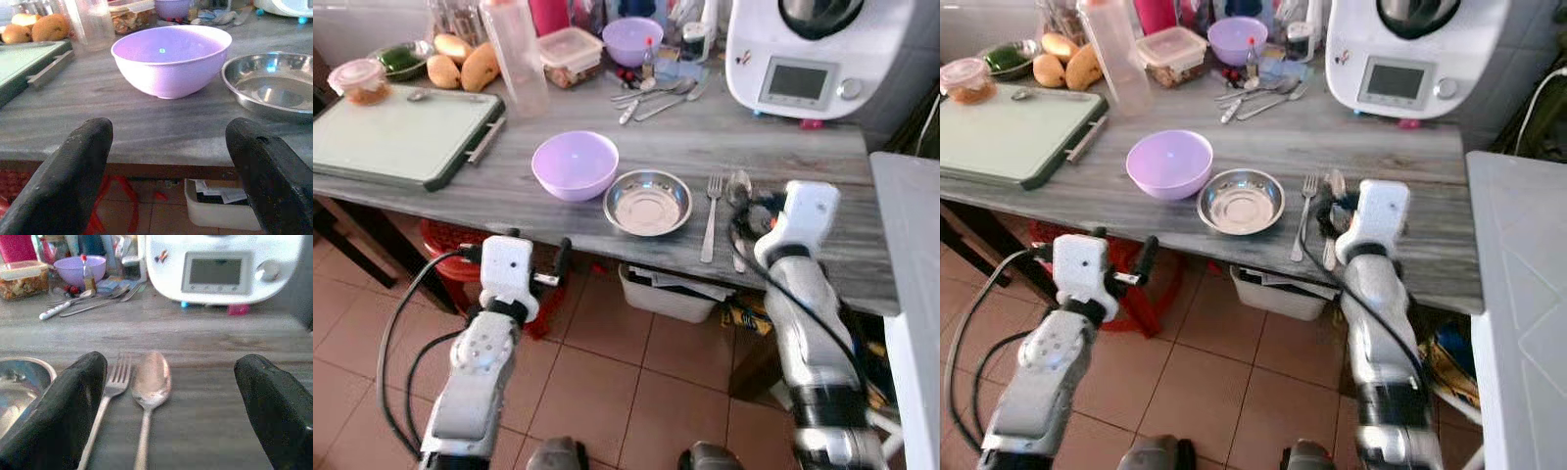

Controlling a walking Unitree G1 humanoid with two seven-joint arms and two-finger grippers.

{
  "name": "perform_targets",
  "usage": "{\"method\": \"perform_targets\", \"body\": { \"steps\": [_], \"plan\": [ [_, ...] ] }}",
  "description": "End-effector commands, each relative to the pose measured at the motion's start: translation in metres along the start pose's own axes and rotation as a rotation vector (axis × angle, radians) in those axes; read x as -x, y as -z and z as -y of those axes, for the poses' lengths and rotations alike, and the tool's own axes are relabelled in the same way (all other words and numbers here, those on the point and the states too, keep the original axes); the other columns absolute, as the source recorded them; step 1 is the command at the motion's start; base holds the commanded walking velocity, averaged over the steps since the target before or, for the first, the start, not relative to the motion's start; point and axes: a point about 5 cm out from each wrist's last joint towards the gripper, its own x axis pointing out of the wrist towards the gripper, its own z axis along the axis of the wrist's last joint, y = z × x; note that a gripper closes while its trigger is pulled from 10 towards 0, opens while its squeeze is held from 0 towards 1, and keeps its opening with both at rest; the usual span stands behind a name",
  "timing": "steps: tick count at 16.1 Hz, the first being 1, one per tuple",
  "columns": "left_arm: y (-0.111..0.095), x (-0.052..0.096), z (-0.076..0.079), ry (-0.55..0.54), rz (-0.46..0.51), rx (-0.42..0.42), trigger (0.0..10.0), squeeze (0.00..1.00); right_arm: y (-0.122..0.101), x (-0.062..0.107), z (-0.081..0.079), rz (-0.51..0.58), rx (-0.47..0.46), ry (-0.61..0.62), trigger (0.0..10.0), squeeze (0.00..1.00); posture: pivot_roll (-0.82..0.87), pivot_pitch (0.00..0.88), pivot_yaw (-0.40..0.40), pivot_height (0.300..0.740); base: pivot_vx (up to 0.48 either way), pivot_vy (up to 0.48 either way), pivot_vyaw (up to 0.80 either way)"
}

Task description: Setting the table

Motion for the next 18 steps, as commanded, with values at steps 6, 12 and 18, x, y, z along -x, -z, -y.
{"method": "perform_targets", "body": {
  "steps": [6, 12, 18],
  "plan": [
    [-0.002, -0.013, 0.004, -0.023, 0.02, 0.009, 10.0, 0.0, 0.003, 0.019, -0.012, 0.01, 0.012, -0.051, 10.0, 0.0, -0.06, 0.0, 0.048, 0.74, 0.0, 0.0, -0.12],
    [-0.003, -0.018, 0.004, -0.025, 0.029, 0.007, 10.0, 0.0, 0.0, 0.014, -0.013, 0.014, 0.011, -0.055, 10.0, 0.0, -0.05, 0.0, 0.047, 0.74, 0.0, 0.0, -0.42],
    [-0.003, -0.018, 0.004, -0.031, 0.033, 0.01, 10.0, 0.0, 0.003, 0.012, -0.015, -0.004, -0.002, -0.059, 10.0, 0.0, -0.04, 0.0, 0.046, 0.74, 0.0, 0.0, -0.18]
  ]
}}
